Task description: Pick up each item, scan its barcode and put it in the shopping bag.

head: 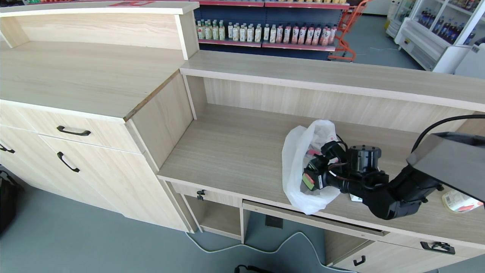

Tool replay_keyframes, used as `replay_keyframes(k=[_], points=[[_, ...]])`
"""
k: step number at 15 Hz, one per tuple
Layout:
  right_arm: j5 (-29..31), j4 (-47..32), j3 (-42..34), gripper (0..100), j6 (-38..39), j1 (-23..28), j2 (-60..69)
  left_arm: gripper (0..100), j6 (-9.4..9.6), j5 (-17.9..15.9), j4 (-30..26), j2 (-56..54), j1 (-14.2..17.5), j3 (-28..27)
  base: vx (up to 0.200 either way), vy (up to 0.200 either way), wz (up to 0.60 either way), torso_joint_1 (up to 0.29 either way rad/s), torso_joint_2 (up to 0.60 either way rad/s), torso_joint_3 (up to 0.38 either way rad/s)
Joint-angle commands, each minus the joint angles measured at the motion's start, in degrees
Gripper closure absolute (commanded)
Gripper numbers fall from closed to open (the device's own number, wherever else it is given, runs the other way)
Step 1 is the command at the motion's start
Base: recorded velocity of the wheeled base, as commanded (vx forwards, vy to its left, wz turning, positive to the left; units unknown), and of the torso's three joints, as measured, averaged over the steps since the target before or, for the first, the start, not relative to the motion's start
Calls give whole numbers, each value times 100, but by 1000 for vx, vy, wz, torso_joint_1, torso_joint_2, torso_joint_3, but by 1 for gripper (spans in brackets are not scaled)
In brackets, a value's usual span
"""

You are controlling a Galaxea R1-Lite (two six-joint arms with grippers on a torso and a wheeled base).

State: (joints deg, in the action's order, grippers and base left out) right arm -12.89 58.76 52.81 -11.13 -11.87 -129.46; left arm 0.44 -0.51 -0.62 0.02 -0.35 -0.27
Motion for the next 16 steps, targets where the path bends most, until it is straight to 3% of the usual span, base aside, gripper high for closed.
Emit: replay_keyframes(k=[1, 3, 4, 7, 10, 14, 16], points=[[-3, 4, 10, 100, 6, 1, -79, 0, 0, -2, 1, -2, 0, 0, 0, 0, 0, 0, 0, 0], [-3, 4, 10, 100, -3, 10, -88, 0, 0, -2, 1, -2, 0, 0, 0, 0, 0, 0, 0, 0], [-3, 4, 10, 0, -3, 27, -97, 0, -9, -2, 1, -2, 0, 0, 0, 0, 0, 0, 0, 0], [-3, -22, 54, 0, 6, 89, 0, 0, 0, -2, 1, -2, 0, 0, 0, 0, 0, 0, 0, 0], [-3, -137, 1, 0, 32, 194, 879, 0, 0, -2, 1, -2, 0, 0, 0, 0, 0, 0, 0, 0], [-3, -268, -869, 0, -3, 1020, 2250, 0, 0, -2, 1, -2, 0, 0, 0, 0, 0, 0, 0, 0], [-3, -268, -1765, 0, -100, 1539, 3243, 0, 0, -2, 1, -2, 0, 0, 0, 0, 0, 0, 0, 0]])
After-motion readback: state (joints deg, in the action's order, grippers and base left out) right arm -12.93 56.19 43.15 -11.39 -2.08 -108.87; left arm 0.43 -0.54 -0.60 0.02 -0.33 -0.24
